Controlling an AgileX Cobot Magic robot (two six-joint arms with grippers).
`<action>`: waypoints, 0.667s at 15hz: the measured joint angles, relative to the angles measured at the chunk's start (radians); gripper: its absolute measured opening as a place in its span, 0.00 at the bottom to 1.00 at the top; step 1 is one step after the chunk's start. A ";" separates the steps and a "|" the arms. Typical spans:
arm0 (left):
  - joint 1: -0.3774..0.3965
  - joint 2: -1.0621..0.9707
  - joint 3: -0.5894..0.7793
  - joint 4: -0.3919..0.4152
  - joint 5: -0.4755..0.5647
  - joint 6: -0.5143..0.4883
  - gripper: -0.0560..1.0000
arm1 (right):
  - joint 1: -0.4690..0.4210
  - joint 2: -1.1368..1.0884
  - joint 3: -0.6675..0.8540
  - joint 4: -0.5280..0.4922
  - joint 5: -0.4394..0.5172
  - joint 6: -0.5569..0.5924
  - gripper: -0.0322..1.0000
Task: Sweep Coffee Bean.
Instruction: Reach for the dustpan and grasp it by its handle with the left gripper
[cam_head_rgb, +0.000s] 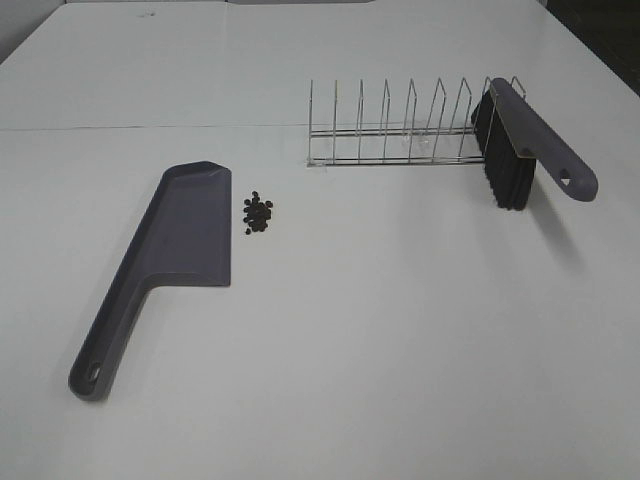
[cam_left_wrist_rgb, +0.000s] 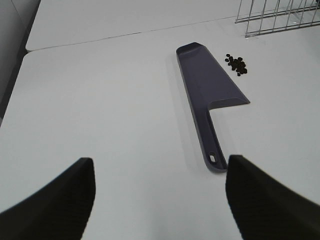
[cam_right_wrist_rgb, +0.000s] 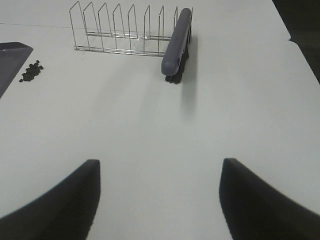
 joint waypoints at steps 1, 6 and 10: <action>0.000 0.000 0.000 0.000 0.000 0.000 0.68 | 0.000 0.000 0.000 0.000 0.000 0.000 0.57; 0.000 0.000 0.000 0.000 0.000 0.000 0.68 | 0.000 0.000 0.000 0.000 0.000 0.000 0.57; 0.000 0.000 0.000 0.000 0.000 0.000 0.68 | 0.000 0.000 0.000 0.000 0.000 0.000 0.57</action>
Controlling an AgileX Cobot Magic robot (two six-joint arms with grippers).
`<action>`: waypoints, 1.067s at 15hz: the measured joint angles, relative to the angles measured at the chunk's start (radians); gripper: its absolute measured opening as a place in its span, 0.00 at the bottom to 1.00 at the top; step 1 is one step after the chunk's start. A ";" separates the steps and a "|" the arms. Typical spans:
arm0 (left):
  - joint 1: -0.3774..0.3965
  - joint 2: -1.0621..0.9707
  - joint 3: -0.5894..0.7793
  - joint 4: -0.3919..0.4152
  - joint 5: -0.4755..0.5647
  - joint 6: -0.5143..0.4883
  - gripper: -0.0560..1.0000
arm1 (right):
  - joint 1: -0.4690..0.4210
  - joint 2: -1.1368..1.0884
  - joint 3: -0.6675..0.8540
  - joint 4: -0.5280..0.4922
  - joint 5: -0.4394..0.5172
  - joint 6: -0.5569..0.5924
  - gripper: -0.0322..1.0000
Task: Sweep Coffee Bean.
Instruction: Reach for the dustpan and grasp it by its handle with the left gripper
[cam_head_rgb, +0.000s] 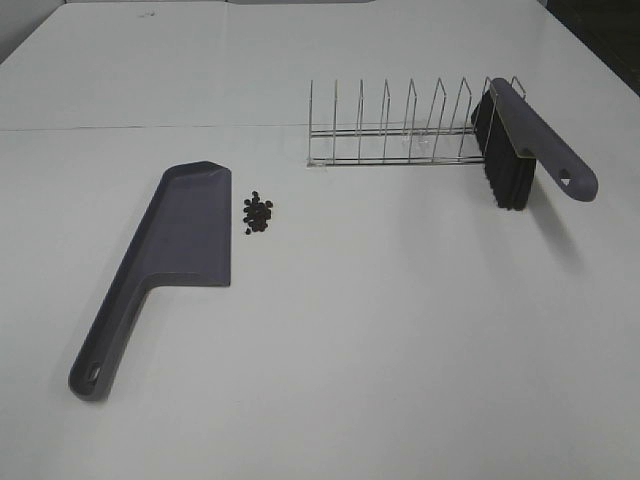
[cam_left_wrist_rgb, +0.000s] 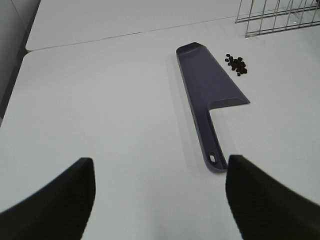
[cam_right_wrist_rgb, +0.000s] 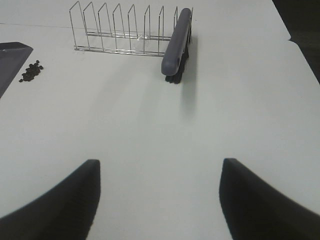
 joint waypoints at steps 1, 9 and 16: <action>0.000 0.000 0.000 0.000 0.000 0.000 0.68 | 0.000 0.000 0.000 0.000 0.000 0.000 0.57; 0.000 0.000 0.000 0.000 0.000 0.000 0.68 | 0.000 0.000 0.000 0.000 0.000 0.000 0.57; 0.000 0.000 0.000 0.000 0.000 0.000 0.68 | 0.000 0.000 0.000 0.000 0.000 0.000 0.57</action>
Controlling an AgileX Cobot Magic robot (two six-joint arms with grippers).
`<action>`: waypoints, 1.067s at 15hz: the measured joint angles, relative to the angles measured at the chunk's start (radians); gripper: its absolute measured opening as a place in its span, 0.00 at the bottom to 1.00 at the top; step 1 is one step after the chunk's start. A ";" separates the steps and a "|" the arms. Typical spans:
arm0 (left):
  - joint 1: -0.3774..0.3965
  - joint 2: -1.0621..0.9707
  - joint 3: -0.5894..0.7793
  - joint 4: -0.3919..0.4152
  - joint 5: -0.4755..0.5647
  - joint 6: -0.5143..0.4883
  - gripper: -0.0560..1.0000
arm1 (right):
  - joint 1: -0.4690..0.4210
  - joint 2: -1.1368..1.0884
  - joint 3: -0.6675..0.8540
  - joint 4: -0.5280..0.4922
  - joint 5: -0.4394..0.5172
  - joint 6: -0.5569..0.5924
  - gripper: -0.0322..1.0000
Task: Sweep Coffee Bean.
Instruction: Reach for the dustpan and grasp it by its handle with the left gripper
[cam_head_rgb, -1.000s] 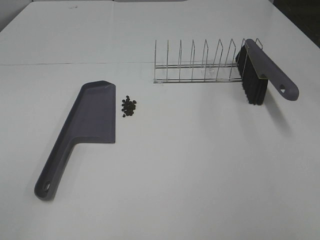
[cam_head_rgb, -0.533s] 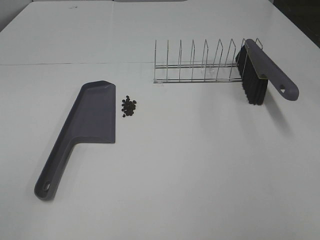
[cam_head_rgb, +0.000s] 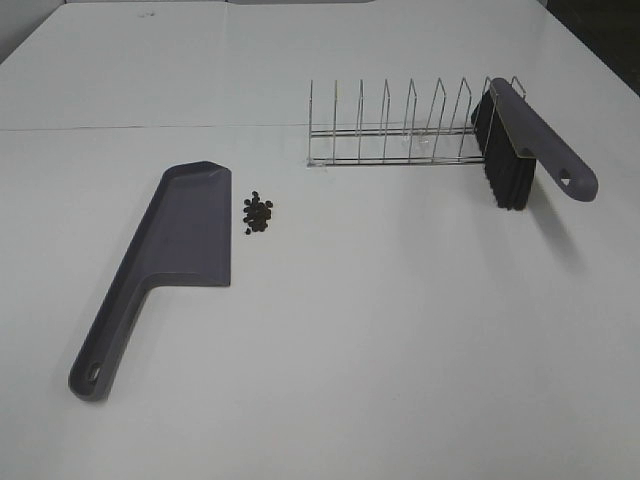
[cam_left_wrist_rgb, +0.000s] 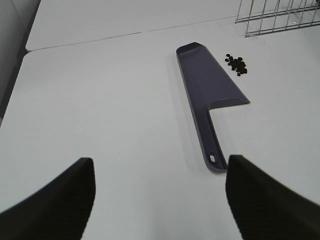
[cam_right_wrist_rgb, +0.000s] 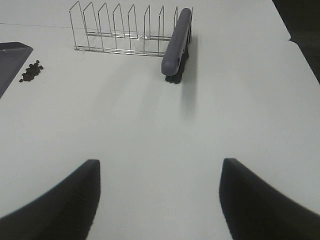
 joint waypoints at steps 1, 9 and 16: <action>0.000 0.000 0.000 0.000 0.000 0.000 0.68 | 0.000 0.000 0.000 0.000 0.000 0.000 0.57; 0.000 0.000 0.000 0.000 0.000 0.000 0.68 | 0.000 0.000 0.000 0.000 0.000 0.000 0.57; 0.000 0.000 0.000 0.000 0.000 0.000 0.68 | 0.000 0.000 0.000 0.000 0.000 0.000 0.57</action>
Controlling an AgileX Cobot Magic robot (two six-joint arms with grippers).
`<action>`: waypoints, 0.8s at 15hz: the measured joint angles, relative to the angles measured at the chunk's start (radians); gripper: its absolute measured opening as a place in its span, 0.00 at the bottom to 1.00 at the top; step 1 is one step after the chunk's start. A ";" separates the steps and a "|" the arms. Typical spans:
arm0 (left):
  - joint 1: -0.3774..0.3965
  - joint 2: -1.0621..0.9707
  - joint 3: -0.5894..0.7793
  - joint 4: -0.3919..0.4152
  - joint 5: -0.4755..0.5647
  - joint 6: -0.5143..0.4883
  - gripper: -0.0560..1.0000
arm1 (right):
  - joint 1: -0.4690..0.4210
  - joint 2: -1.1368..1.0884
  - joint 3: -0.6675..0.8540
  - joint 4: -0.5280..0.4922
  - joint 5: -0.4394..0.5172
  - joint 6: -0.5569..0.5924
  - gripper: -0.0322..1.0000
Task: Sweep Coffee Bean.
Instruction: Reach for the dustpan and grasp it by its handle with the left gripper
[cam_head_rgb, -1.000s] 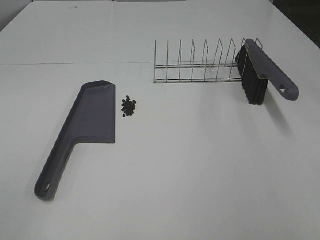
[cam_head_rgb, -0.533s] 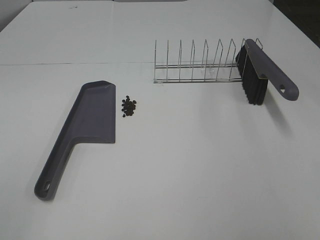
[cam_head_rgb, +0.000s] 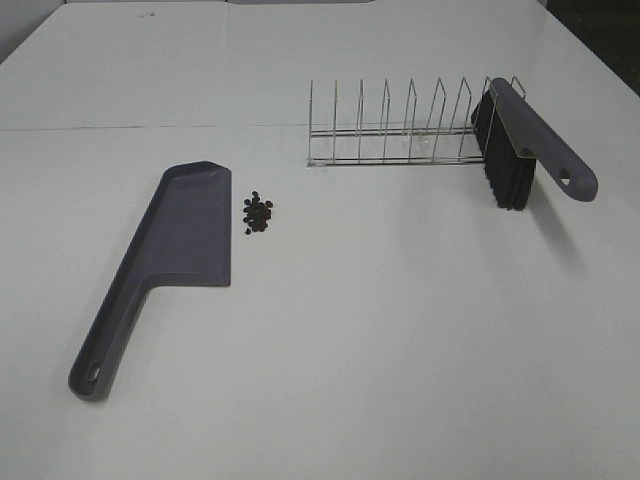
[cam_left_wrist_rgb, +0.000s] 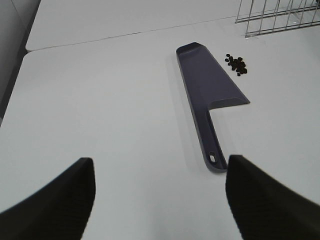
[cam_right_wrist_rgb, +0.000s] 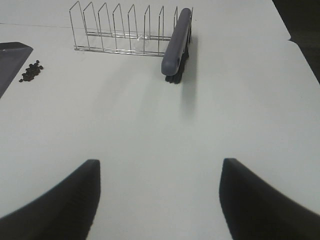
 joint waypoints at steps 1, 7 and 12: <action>0.000 0.000 0.000 0.000 0.000 0.000 0.68 | 0.000 0.000 0.000 0.000 0.000 0.000 0.57; 0.000 0.000 0.000 0.000 0.000 0.000 0.68 | 0.000 0.000 0.000 0.000 0.000 0.000 0.57; 0.000 0.000 0.000 0.000 0.000 0.000 0.68 | 0.000 0.000 0.000 0.000 0.000 0.000 0.57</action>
